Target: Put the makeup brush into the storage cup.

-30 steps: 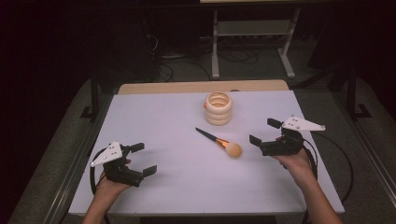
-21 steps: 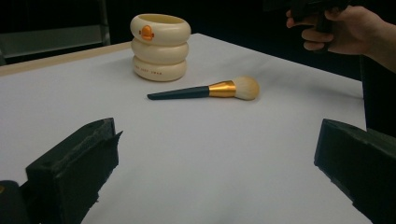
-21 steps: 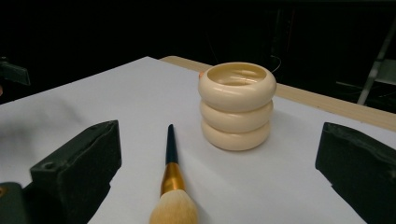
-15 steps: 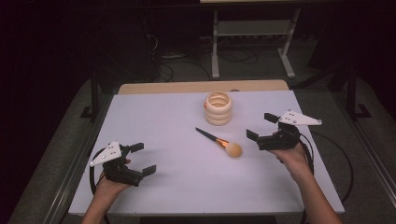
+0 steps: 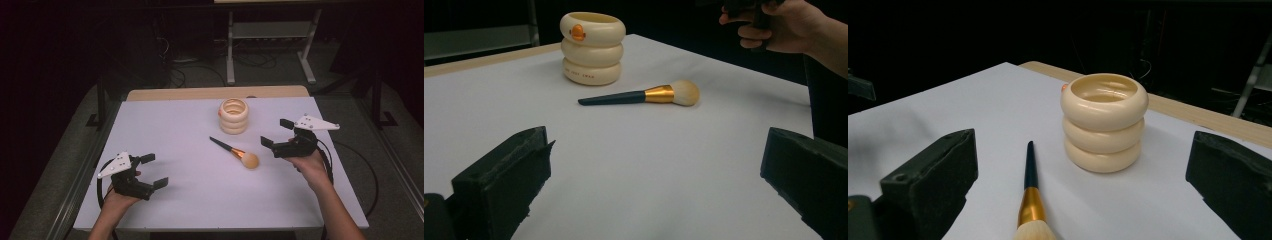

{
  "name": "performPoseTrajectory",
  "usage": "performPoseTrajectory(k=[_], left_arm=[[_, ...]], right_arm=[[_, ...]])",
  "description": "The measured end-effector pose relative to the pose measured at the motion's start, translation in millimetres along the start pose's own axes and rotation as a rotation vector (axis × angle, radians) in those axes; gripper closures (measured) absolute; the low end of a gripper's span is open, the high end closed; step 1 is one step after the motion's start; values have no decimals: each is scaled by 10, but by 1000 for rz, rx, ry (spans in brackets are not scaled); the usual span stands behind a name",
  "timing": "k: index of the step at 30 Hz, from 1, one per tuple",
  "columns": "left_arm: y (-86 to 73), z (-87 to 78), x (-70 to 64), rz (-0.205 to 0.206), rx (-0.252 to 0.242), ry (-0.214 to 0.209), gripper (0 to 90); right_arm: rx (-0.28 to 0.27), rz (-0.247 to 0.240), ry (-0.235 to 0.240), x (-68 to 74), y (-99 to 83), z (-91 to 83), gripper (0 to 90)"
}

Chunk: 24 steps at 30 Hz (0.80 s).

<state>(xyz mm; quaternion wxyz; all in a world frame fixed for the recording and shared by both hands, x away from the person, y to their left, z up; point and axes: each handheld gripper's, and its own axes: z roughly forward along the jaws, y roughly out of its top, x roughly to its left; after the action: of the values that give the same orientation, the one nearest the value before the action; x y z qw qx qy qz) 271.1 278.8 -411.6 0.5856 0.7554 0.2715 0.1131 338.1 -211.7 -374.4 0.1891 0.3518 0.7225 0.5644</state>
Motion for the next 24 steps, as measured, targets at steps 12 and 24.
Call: performPoseTrajectory(k=[12, 24], left_arm=[[4, -4, -1, -1, -7, 0, 0], [5, 2, -3, 1, -5, -1, 0]], right_arm=[[23, -18, 20, 29, 77, 122, 0], [13, -22, 29, 39, 135, 225, 0]])
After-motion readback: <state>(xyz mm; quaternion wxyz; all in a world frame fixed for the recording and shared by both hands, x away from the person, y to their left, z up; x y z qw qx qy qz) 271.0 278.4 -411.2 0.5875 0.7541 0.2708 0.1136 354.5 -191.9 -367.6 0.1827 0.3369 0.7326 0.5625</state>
